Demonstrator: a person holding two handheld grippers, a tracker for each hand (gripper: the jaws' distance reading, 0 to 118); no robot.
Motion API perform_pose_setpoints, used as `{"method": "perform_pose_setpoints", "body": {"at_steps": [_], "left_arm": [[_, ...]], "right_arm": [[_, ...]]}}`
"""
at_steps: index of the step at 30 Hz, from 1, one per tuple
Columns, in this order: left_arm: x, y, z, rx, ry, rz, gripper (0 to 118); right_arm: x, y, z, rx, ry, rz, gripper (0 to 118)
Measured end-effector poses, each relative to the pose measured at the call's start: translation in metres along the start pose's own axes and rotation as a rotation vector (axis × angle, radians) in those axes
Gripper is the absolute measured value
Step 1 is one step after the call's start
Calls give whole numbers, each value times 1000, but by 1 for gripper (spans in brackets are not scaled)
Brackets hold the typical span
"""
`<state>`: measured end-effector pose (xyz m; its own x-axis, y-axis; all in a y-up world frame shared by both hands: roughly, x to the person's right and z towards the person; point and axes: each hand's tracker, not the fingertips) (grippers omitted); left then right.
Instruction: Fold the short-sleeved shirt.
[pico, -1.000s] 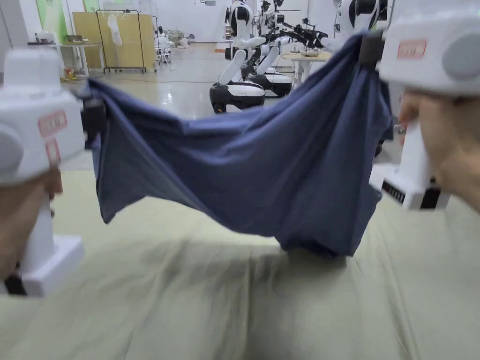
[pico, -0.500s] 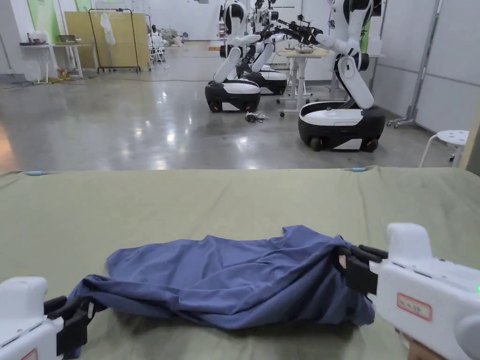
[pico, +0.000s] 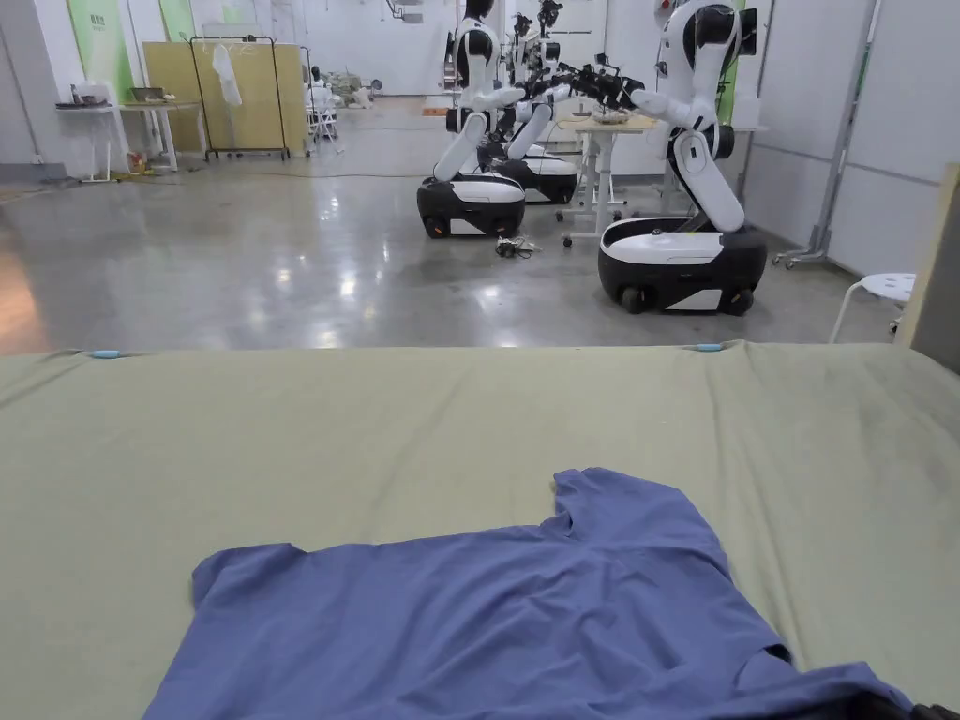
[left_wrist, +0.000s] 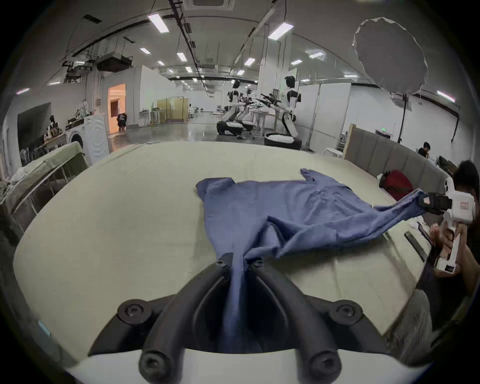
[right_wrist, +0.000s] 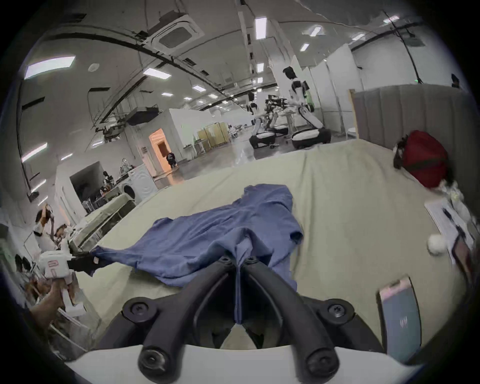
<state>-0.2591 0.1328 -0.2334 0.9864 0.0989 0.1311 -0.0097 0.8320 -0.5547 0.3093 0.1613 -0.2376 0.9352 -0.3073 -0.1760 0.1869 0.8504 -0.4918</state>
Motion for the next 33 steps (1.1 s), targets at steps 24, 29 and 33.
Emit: {"method": "perform_pose_setpoints", "body": {"at_steps": [24,29,33], "left_arm": [[6,-103,37,-85,93,44,117],[23,-62,67,122,48,106,118],[38,-34,95,266,42,90,118]], "right_arm": [[-12,-96,51,-84,-189,304,48],[-43,-60,66,164,-205,352,111],[-68,-35,75,226,-225,384,111]]}}
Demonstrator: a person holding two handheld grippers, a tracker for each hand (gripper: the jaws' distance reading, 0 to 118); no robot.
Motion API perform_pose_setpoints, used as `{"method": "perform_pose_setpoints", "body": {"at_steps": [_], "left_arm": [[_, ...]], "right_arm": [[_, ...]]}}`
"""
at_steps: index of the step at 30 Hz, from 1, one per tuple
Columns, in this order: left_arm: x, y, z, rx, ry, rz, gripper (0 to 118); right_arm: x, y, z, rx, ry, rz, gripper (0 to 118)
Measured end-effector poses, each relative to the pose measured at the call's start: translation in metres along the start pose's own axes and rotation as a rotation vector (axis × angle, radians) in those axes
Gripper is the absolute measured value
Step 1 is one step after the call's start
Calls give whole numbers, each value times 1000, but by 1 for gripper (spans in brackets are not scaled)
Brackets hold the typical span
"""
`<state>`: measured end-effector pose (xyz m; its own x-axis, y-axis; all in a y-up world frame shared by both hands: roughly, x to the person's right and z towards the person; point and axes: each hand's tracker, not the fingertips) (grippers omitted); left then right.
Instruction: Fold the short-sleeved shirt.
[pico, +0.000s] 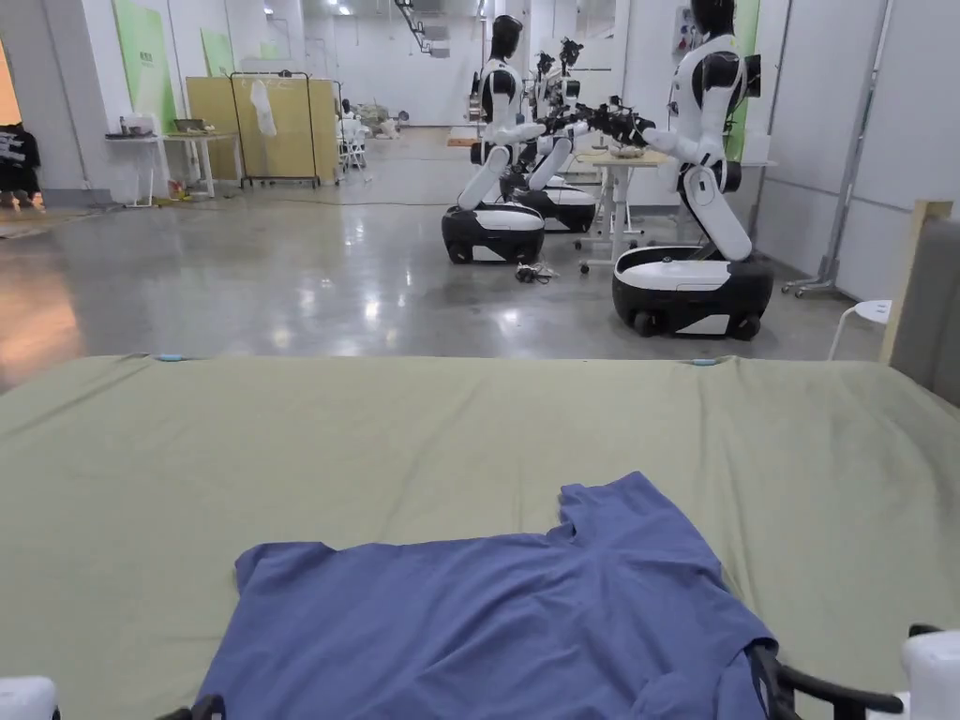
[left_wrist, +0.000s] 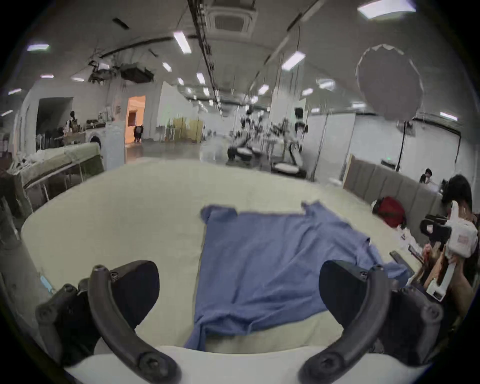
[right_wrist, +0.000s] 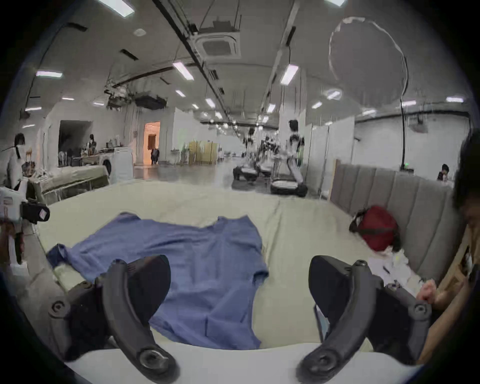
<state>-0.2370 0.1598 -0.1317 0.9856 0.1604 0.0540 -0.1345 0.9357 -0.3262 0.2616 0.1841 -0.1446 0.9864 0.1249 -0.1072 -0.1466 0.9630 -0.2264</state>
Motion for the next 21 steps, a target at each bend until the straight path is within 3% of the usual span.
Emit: {"method": "perform_pose_setpoints", "body": {"at_steps": [2,3,4,5,6,7,8,10,17,19,21], "left_arm": [[8,9,8,29,-22,-20,117],[8,13,14,48,-25,-27,111],[9,16,18,65,-32,-34,92],[11,17,21,82,1,-31,47],[12,19,22,78,13,-45,8],[8,18,26,78,6,-35,0],[4,19,29,87,-36,-3,0],[4,18,35,64,-29,1,0],[-41,-35,26,-136,-56,-44,2],[-50,-55,19,-223,-26,-74,13],[-59,-70,17,-262,-2,-110,43]], "right_arm": [[-3,7,5,25,40,-7,111],[-4,10,9,38,67,-23,111],[-5,11,13,44,79,-34,109],[-7,11,17,55,74,-37,91],[-8,13,20,56,74,-35,54],[-11,14,21,48,47,-26,13],[-13,13,26,66,28,-11,3],[-10,10,32,57,86,-23,3],[-8,-1,33,-27,100,-22,3],[-10,-8,32,-53,101,-19,3],[-14,-10,31,-75,112,-24,3]]}}
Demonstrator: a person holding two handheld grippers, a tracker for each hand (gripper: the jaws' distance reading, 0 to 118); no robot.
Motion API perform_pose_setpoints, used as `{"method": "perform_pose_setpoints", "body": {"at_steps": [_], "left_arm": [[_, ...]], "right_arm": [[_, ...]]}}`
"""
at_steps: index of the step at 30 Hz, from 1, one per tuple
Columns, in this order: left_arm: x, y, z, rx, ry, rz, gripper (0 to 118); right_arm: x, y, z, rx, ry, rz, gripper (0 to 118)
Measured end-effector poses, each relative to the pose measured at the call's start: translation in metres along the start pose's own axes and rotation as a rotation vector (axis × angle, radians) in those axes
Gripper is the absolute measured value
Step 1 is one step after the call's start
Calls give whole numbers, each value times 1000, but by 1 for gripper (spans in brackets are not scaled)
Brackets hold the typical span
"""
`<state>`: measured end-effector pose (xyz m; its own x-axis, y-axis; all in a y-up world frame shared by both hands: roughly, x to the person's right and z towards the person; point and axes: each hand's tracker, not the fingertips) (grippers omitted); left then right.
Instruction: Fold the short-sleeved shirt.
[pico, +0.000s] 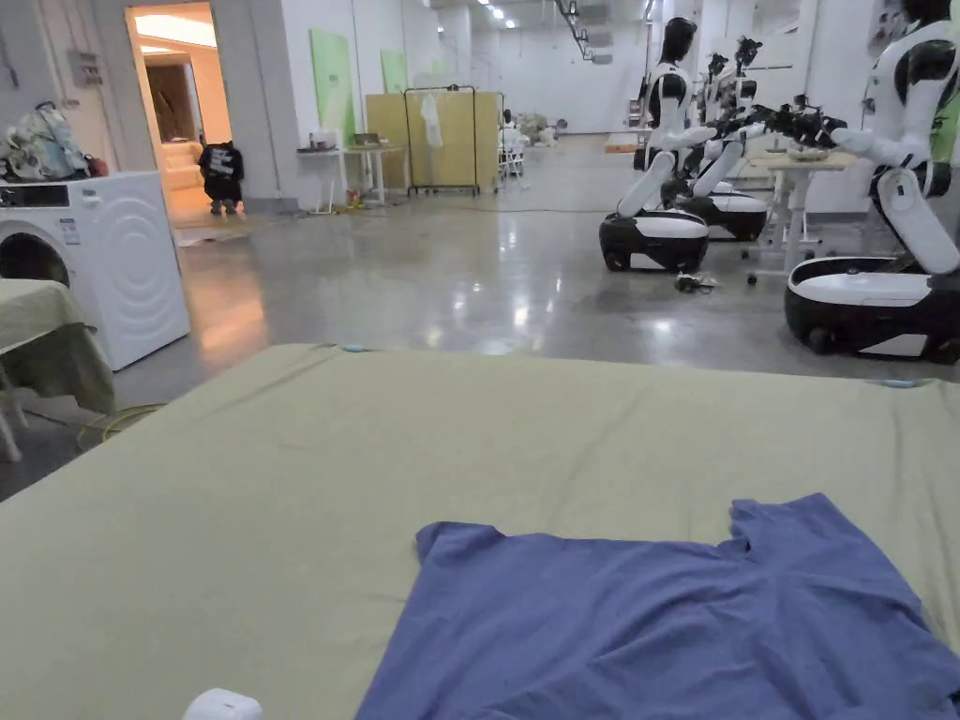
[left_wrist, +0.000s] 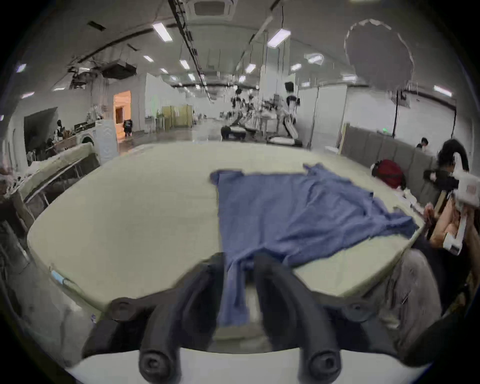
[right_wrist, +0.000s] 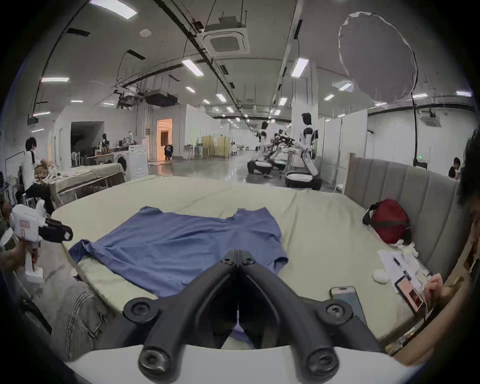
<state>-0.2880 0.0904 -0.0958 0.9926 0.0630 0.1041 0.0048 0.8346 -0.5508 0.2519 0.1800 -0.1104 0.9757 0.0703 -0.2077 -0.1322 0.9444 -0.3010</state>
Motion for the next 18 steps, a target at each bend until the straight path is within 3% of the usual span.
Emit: {"method": "perform_pose_setpoints", "body": {"at_steps": [2,5,8,12,13,14,15,16,18], "left_arm": [[-4,-8,-7,-54,0,-12,77],[-8,-15,-20,-100,13,-53,81],[-3,-18,-39,-142,19,-114,100],[0,-11,-56,-148,14,-65,99],[-1,-9,-55,-119,4,-18,95],[0,-7,-55,-96,-7,33,75],[-1,-4,-57,-104,-16,80,48],[-1,-3,-59,-112,-15,95,12],[4,-1,-62,-139,-26,81,5]], "right_arm": [[-2,-4,-3,-32,5,-2,3],[-4,-8,-10,-70,7,-12,3],[-4,-11,-12,-85,23,-35,3],[-4,-15,-13,-113,10,-24,3],[-3,-17,-13,-117,10,-22,3],[-2,-18,-12,-125,5,-21,3],[0,-19,-12,-128,1,-23,3],[7,-24,-13,-134,-1,-28,3],[15,-29,-14,-146,-16,-41,3]]}}
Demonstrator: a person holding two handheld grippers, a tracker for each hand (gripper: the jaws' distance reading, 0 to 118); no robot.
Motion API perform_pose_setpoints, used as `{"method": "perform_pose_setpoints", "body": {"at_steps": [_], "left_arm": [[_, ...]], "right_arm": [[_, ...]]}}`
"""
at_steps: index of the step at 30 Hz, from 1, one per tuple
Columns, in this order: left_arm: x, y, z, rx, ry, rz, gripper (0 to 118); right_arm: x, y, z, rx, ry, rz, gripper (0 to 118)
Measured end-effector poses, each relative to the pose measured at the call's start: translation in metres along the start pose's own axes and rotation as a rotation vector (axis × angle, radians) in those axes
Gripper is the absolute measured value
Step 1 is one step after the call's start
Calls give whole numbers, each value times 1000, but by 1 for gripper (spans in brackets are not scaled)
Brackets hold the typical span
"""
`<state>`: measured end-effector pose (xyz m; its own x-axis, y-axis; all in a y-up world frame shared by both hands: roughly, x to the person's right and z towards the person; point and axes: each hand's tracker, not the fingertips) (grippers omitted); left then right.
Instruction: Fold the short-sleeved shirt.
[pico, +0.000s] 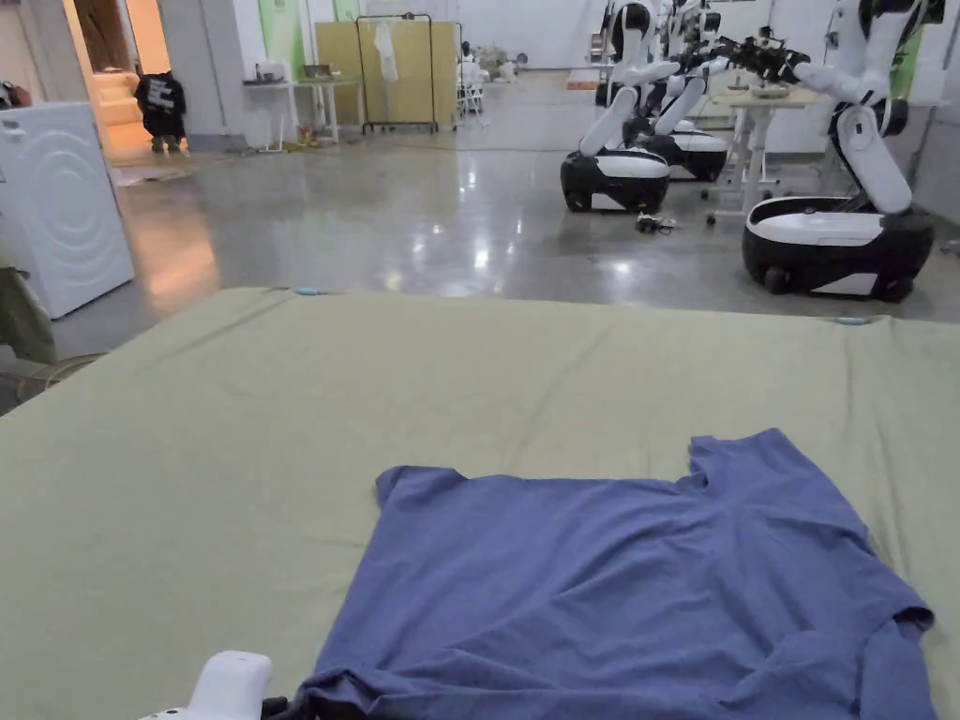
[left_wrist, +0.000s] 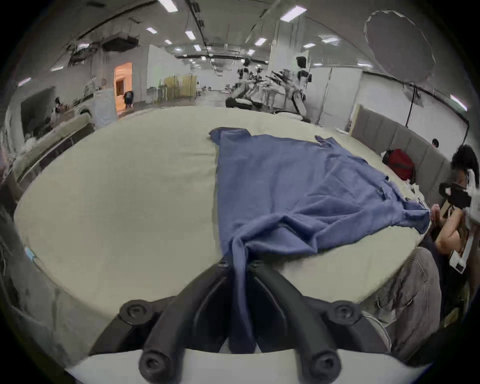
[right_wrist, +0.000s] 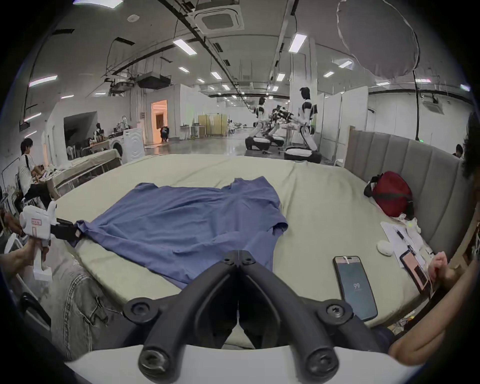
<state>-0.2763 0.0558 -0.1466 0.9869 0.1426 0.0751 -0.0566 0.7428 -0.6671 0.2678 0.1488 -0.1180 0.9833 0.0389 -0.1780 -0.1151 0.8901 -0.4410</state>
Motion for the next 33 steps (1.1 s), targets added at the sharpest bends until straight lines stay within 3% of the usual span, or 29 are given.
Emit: {"method": "perform_pose_setpoints", "body": {"at_steps": [4,5,6,8,9,13,14,15,16,18,20,23,33], "left_arm": [[7,-3,-1,-17,5,-46,5],[6,-3,-1,-18,3,-43,5],[4,-2,-1,-22,0,-38,5],[2,-2,-4,-34,-7,-18,5],[2,-2,-4,-33,-8,-12,5],[4,-3,-3,-32,-4,0,5],[3,-2,-3,-34,-3,1,5],[4,-2,-3,-37,-1,7,5],[5,-1,-3,-40,2,20,5],[6,1,-1,-42,8,54,5],[6,2,5,-30,-7,72,5],[8,4,19,-27,-51,104,5],[21,35,93,142,-67,47,5]], "right_arm": [[13,-13,-8,-31,-27,23,5],[16,-18,-12,-48,-41,30,17],[20,-24,-17,-56,-41,30,39],[28,-32,-31,-147,-25,32,109],[29,-38,-40,-190,-23,39,116],[34,-52,-60,-251,9,41,115],[36,-55,-65,-279,45,13,103],[38,-57,-67,-273,88,-20,62],[40,-57,-69,-260,100,-46,8],[39,-58,-72,-270,64,-100,8],[42,-56,-67,-250,121,-136,8],[34,-47,-47,-206,72,-86,8],[25,7,32,5,56,-108,8]]}}
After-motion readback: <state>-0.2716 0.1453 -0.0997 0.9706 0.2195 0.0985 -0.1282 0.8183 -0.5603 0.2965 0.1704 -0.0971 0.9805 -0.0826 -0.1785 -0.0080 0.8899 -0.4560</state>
